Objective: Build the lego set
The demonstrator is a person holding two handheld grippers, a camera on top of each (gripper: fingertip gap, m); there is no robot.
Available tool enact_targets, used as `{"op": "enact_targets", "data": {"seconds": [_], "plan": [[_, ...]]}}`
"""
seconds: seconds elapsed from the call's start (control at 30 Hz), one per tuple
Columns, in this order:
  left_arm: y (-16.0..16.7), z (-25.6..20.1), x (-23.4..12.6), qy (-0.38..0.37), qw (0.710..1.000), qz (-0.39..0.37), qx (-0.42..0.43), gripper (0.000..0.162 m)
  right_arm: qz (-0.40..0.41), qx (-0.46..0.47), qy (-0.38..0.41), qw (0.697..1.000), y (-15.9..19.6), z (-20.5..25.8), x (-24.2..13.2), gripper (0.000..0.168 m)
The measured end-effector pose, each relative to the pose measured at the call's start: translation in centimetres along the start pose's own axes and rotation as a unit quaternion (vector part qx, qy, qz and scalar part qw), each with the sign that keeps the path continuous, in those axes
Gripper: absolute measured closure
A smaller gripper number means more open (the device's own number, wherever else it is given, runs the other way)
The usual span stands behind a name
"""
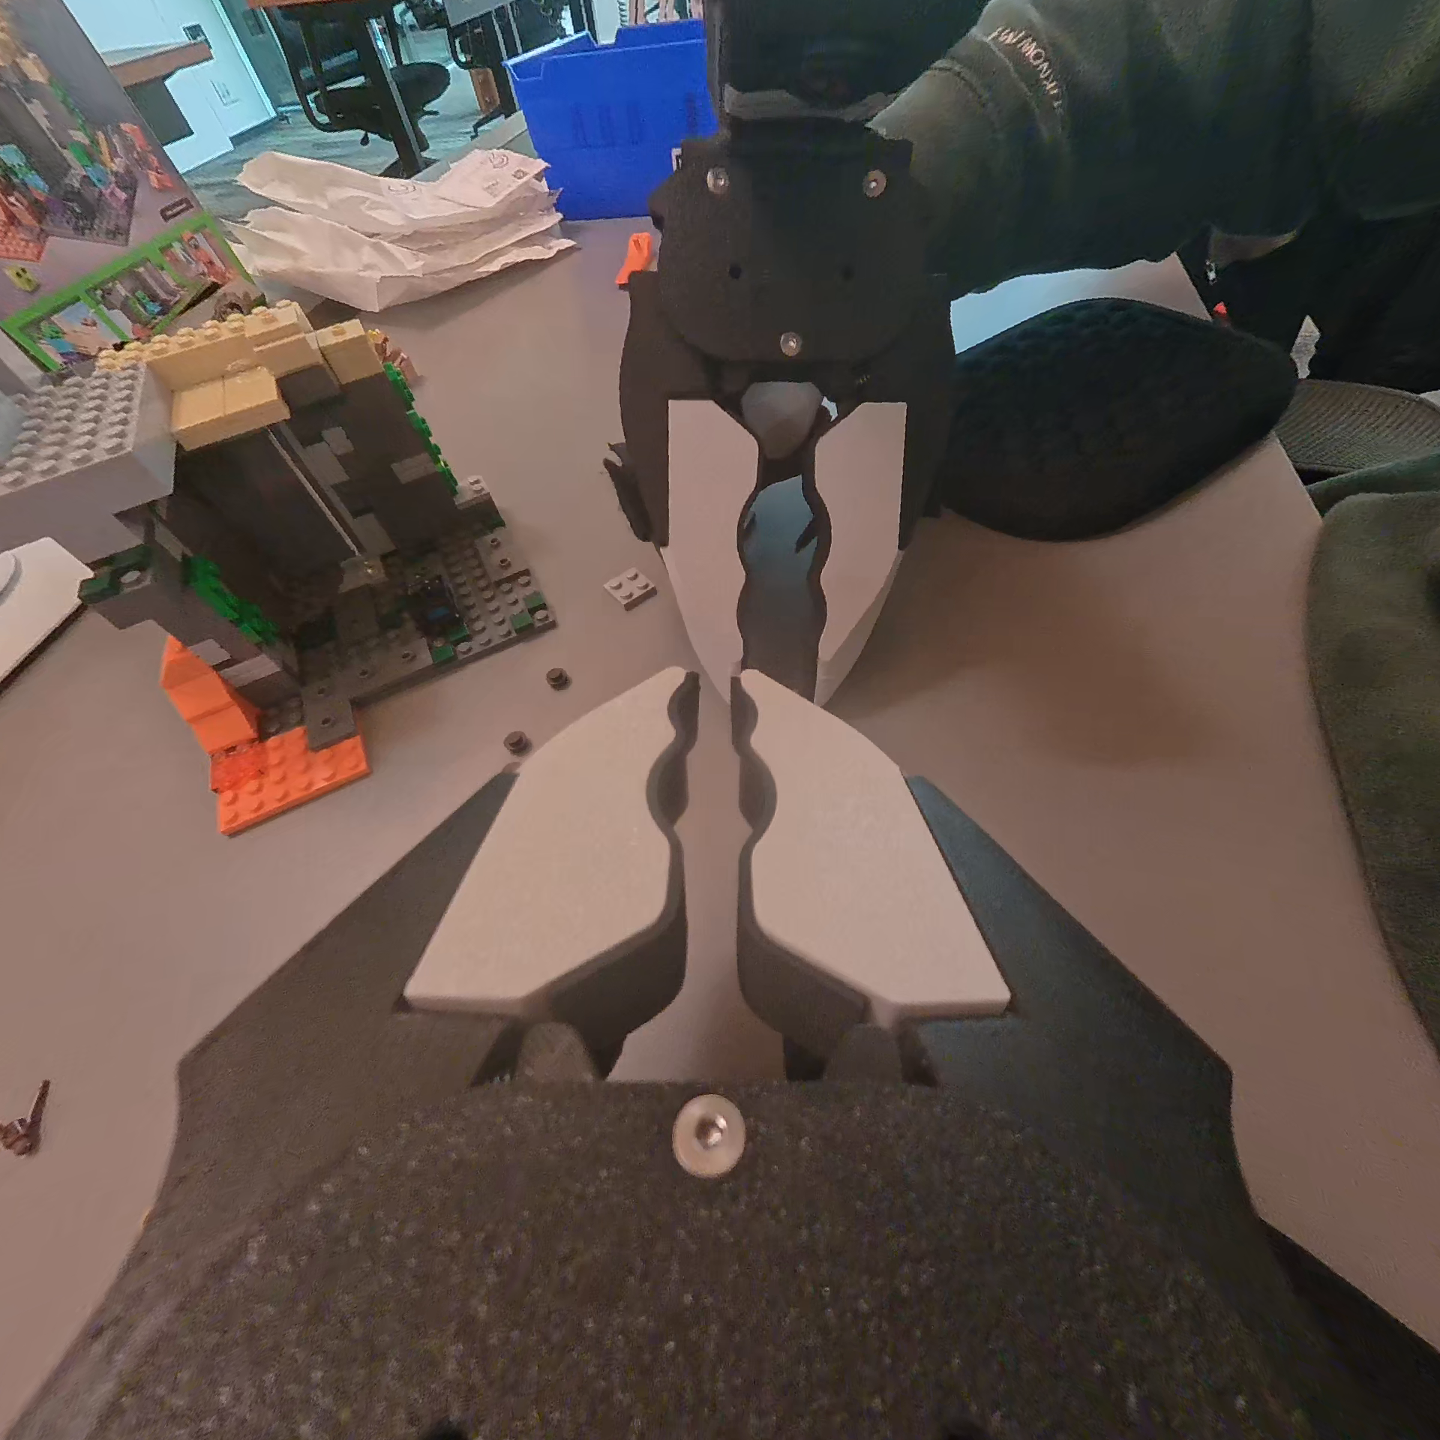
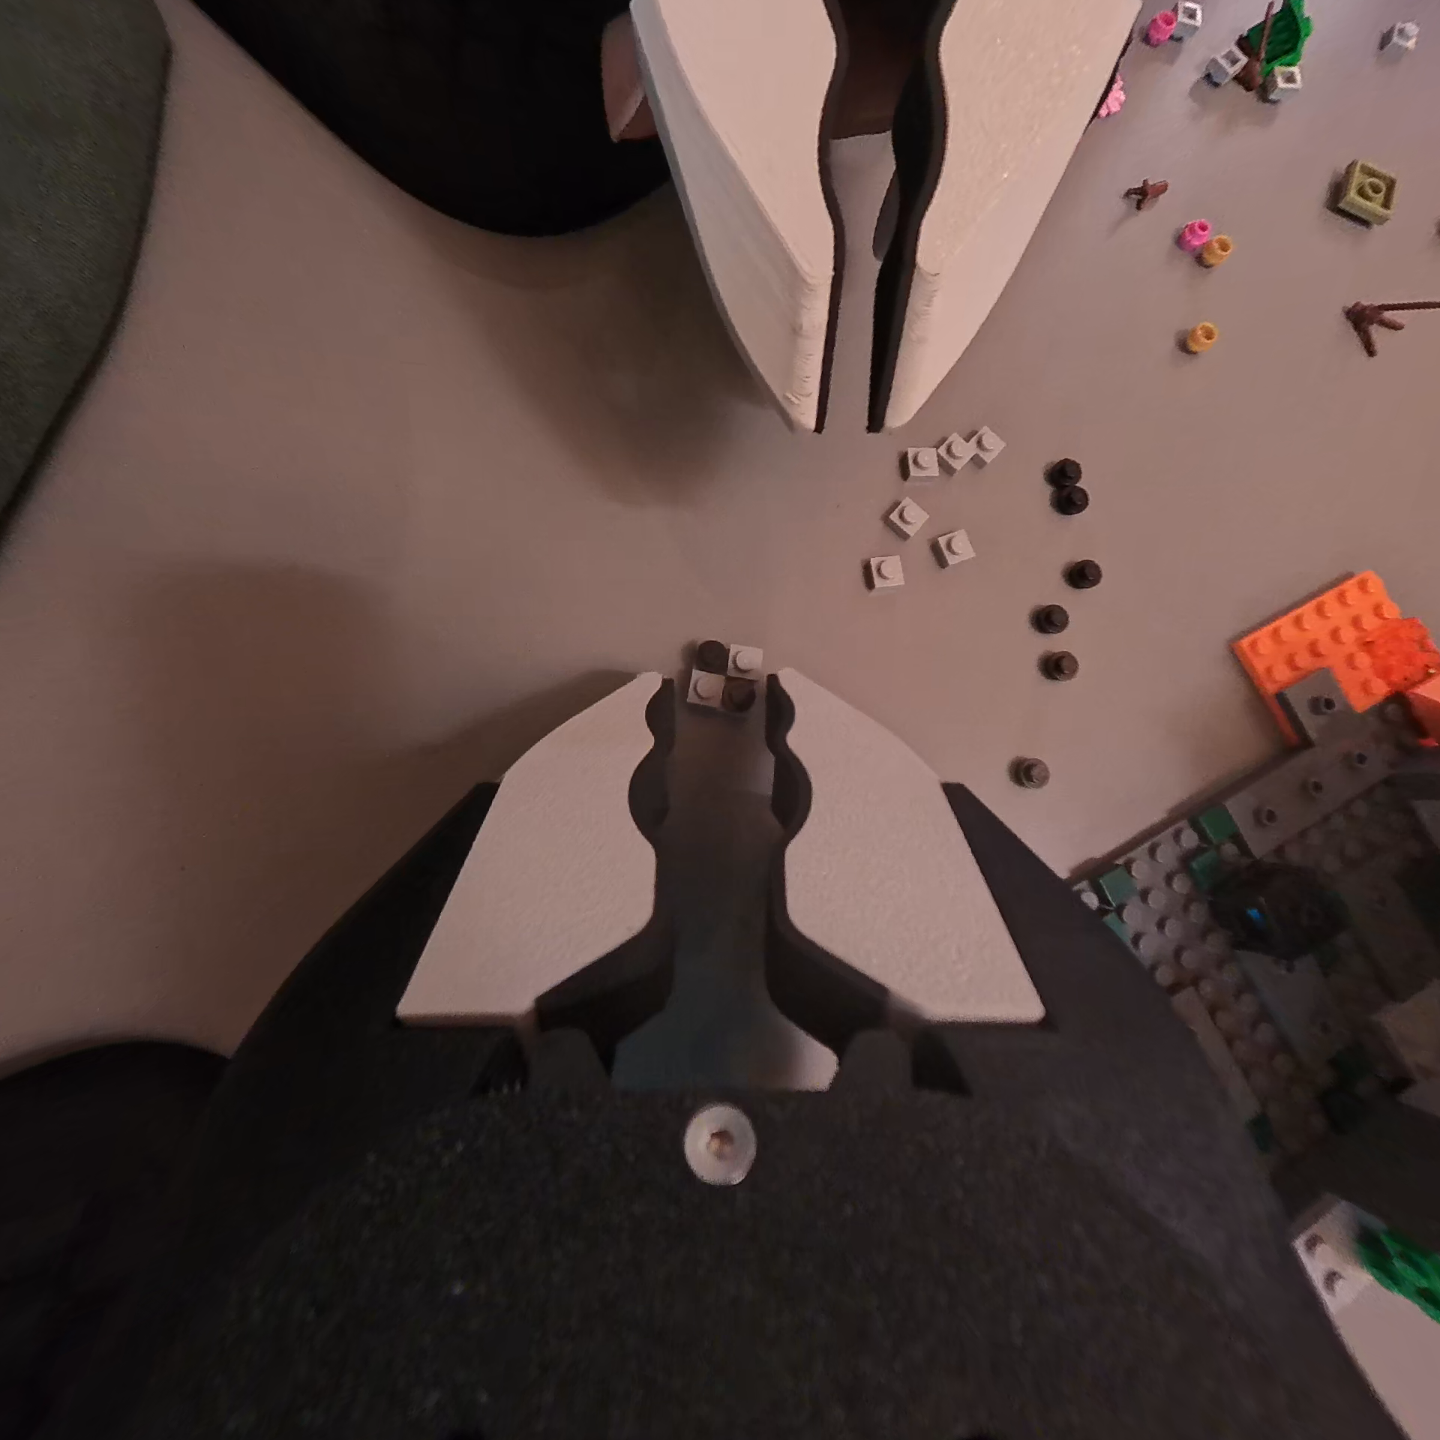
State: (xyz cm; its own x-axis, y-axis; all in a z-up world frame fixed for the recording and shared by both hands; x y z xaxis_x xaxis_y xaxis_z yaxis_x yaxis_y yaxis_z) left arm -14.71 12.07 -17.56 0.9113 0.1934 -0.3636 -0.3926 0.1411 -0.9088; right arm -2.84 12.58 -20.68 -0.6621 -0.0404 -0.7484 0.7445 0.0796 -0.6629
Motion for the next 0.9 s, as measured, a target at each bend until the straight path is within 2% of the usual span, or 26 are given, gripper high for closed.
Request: {"op": "enact_targets", "data": {"seconds": [0.27,0.4,0.63,0.9], "plan": [[0.0,0.1,-0.1,-0.002,1.0,-0.002,-0.001,0.155,-0.038,0.017,0.021,0.999,-1.0,-0.3,-1.1,0.145],[0.0,0.1,-0.1,-0.002,1.0,-0.005,-0.002,0.155,-0.098,0.031,0.073,0.992,-2.8,-1.1,-2.3,0.145],[0.0,0.4,-0.2,-0.013,1.0,-0.007,-0.009,0.155,-0.205,0.088,0.179,0.958,-4.6,-3.2,-4.9,0.145],[0.1,0.9,-0.4,-0.031,0.999,-0.008,-0.007,0.155,-0.284,0.154,0.255,0.911,-2.8,-5.1,-7.1,0.148]]}}
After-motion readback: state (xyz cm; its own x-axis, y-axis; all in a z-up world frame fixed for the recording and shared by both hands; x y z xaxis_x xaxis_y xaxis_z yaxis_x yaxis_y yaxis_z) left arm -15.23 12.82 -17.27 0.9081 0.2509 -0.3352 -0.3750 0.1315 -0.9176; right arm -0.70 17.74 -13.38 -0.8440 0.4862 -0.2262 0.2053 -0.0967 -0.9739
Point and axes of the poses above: each gripper's, where its closed fingertips meet, x out along the fingers, y out of its underside, z = x × y across the jaws, the point moved 6 cm from there along -x, back along the fingers, and after that the axes turned 7 degrees about x, right-handed, at the moved point
